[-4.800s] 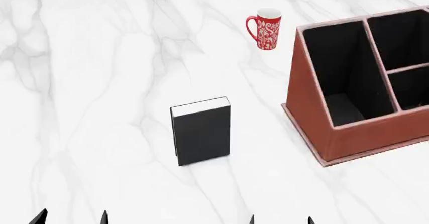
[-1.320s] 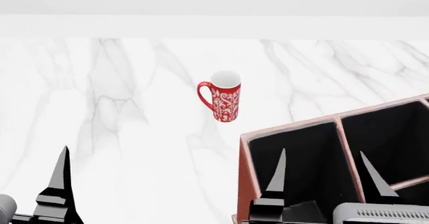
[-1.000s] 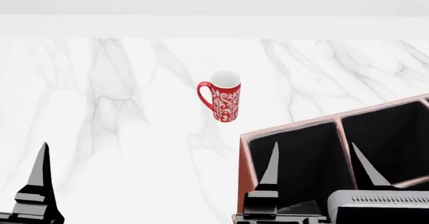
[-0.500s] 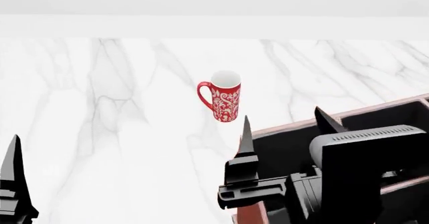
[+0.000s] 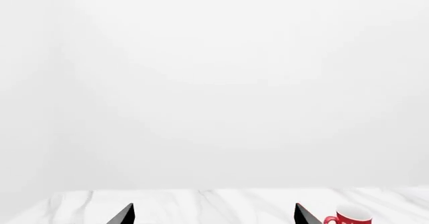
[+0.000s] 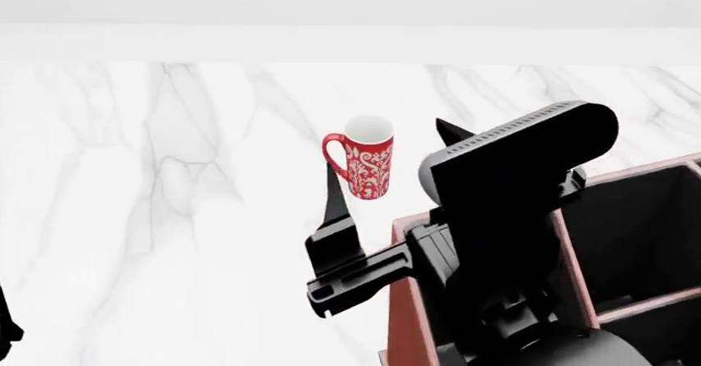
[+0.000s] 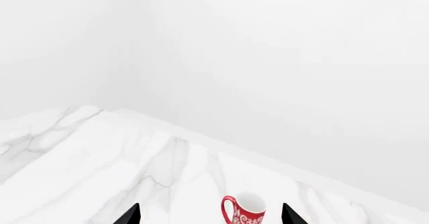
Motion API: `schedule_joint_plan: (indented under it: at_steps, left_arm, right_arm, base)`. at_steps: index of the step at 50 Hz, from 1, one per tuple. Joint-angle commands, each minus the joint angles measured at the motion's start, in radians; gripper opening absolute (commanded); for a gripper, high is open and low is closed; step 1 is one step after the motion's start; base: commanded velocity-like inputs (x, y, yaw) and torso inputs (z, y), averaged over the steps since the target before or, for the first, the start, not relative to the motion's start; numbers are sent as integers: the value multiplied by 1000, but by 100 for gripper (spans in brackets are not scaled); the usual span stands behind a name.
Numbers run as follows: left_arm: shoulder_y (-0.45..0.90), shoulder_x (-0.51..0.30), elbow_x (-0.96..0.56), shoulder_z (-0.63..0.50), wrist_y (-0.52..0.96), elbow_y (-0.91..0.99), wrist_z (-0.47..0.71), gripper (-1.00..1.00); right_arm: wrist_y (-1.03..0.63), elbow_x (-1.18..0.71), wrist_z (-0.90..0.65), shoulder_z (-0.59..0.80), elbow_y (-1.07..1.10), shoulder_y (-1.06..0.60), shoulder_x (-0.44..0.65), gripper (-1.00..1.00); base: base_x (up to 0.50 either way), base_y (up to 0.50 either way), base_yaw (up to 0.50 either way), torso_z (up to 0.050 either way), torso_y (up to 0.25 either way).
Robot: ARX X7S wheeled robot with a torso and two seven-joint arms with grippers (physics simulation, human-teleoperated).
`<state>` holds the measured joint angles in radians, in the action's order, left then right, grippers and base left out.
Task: Pick up the book and place it in the left compartment of the caddy.
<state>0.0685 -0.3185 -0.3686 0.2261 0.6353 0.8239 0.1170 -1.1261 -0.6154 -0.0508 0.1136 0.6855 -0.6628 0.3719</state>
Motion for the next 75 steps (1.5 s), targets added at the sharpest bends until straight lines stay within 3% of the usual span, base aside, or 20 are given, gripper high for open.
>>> schedule_joint_plan:
  at_steps: [1, 4, 16, 22, 29, 55, 75]
  left_arm:
    - [19, -10, -29, 61, 11, -21, 11, 100]
    - [18, -10, -34, 66, 14, -16, 14, 100]
    - [18, -12, -39, 74, 6, -22, 19, 100]
    - [19, -16, -44, 79, 7, -23, 21, 100]
    - [20, -20, -50, 85, 11, -23, 25, 100]
    - [22, -36, -64, 105, 6, -34, 31, 100]
    - [13, -37, -69, 99, -8, -39, 31, 100]
  right_arm:
    - [27, 15, 91, 120, -27, -92, 62, 100]
    - [105, 15, 159, 140, -61, -101, 62, 100]
    - [106, 46, 339, 318, -181, -289, 119, 100]
    - [90, 2, 407, 323, -228, -329, 116, 100]
    - [109, 115, 464, 504, -245, -402, 172, 100]
    - [100, 85, 666, 629, -333, -548, 165, 100]
    - [119, 133, 764, 757, -463, -668, 82, 100]
  base:
    - [0, 0, 0, 0, 0]
    - [0, 0, 0, 0, 0]
    - [0, 0, 0, 0, 0]
    - [0, 0, 0, 0, 0]
    - [0, 0, 0, 0, 0]
    - [0, 0, 0, 0, 0]
    - [0, 0, 0, 0, 0]
